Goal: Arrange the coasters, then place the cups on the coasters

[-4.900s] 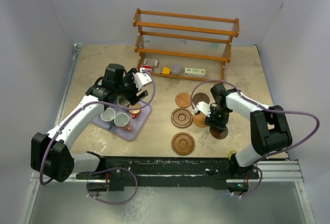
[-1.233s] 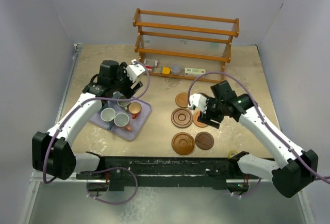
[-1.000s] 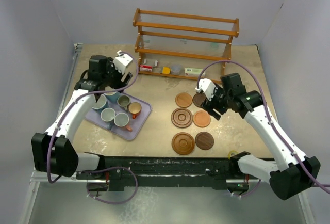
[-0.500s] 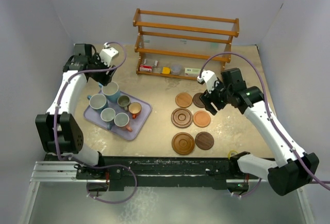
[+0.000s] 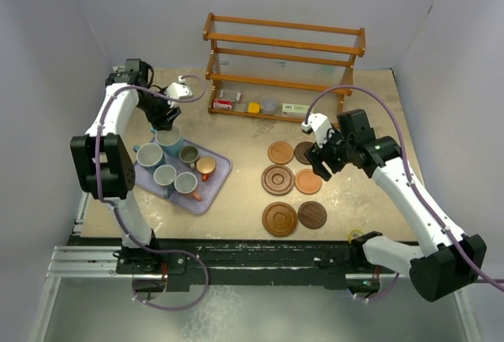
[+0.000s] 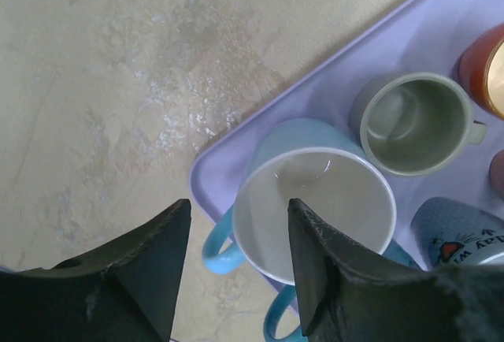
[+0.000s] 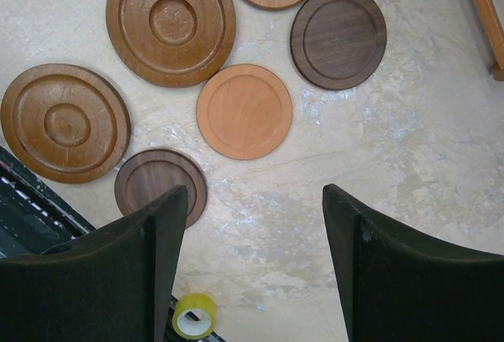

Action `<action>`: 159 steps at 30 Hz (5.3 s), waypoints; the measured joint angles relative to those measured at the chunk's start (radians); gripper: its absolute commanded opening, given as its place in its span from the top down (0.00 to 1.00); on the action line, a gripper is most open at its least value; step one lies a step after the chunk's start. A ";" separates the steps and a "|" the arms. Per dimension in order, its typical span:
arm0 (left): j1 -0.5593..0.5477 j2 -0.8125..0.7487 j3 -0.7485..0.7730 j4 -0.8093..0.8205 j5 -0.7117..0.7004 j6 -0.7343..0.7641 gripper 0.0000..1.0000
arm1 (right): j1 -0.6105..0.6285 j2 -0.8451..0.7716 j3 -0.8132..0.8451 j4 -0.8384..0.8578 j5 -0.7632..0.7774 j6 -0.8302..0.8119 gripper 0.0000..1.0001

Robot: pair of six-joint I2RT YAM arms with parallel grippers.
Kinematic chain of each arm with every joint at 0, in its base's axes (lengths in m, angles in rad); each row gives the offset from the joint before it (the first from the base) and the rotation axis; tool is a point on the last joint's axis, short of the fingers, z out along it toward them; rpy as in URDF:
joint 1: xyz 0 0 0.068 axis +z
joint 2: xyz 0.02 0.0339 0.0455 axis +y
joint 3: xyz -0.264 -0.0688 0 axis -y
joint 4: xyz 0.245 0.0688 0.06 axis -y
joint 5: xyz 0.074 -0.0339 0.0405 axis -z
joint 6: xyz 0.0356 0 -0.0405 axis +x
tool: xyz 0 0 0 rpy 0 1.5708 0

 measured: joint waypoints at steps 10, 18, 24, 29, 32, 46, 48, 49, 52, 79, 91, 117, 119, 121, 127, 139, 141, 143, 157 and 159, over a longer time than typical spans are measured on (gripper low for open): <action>0.000 0.132 0.104 -0.146 0.013 0.203 0.63 | -0.010 -0.031 -0.032 0.008 -0.021 -0.001 0.28; -0.001 0.190 0.121 -0.168 0.026 0.248 0.80 | -0.016 -0.032 -0.042 0.009 -0.025 -0.001 0.28; -0.001 0.209 0.131 -0.176 0.026 0.256 0.95 | -0.016 -0.030 -0.042 0.009 -0.026 -0.001 0.28; -0.002 0.214 0.171 -0.200 0.008 0.273 0.97 | -0.016 -0.028 -0.040 0.006 -0.025 -0.003 0.28; -0.002 0.215 0.225 -0.227 -0.004 0.275 0.97 | -0.016 -0.024 -0.026 -0.002 -0.025 -0.009 0.28; -0.032 0.009 0.199 -0.091 -0.022 0.019 0.97 | -0.016 0.018 0.106 0.101 -0.016 0.008 0.24; -0.063 -0.079 0.137 -0.031 -0.042 -0.055 0.97 | -0.016 0.031 0.122 0.135 -0.016 0.029 0.22; -0.089 -0.129 0.106 0.000 -0.057 -0.100 0.97 | -0.016 0.036 0.126 0.149 -0.016 0.038 0.22; -0.194 -0.247 0.042 0.083 -0.101 -0.225 0.97 | -0.016 0.045 0.129 0.197 -0.024 0.064 0.18; -0.676 -0.154 -0.002 0.489 -0.430 -1.120 0.97 | -0.008 0.068 0.121 0.527 -0.151 0.370 0.14; -0.795 -0.035 0.039 0.518 -0.610 -1.384 0.97 | 0.030 0.155 0.135 0.560 -0.018 0.506 0.27; -0.879 0.049 0.159 0.418 -0.813 -1.601 0.97 | 0.094 0.340 0.245 0.455 0.259 0.559 0.63; -0.879 0.052 0.160 0.419 -0.813 -1.601 0.97 | 0.096 0.349 0.247 0.456 0.262 0.562 0.71; -0.880 0.055 0.160 0.417 -0.813 -1.601 0.97 | 0.099 0.356 0.247 0.456 0.269 0.565 0.82; -0.893 0.055 0.160 0.420 -0.813 -1.601 0.95 | 0.107 0.373 0.247 0.436 0.312 0.555 1.00; -0.861 0.003 0.068 0.566 -0.589 -1.535 0.57 | 0.064 0.374 0.256 0.359 0.333 0.528 1.00; -0.845 -0.028 0.044 0.595 -0.526 -1.519 0.48 | 0.045 0.374 0.256 0.351 0.332 0.517 1.00; -0.819 -0.062 0.019 0.629 -0.443 -1.507 0.43 | 0.024 0.374 0.256 0.343 0.332 0.503 1.00; -0.507 -0.152 -0.111 0.625 0.017 -1.217 0.32 | -0.055 0.389 0.256 0.253 0.249 0.307 1.00; -0.463 -0.177 -0.135 0.597 0.026 -1.165 0.32 | -0.062 0.408 0.256 0.243 0.223 0.275 1.00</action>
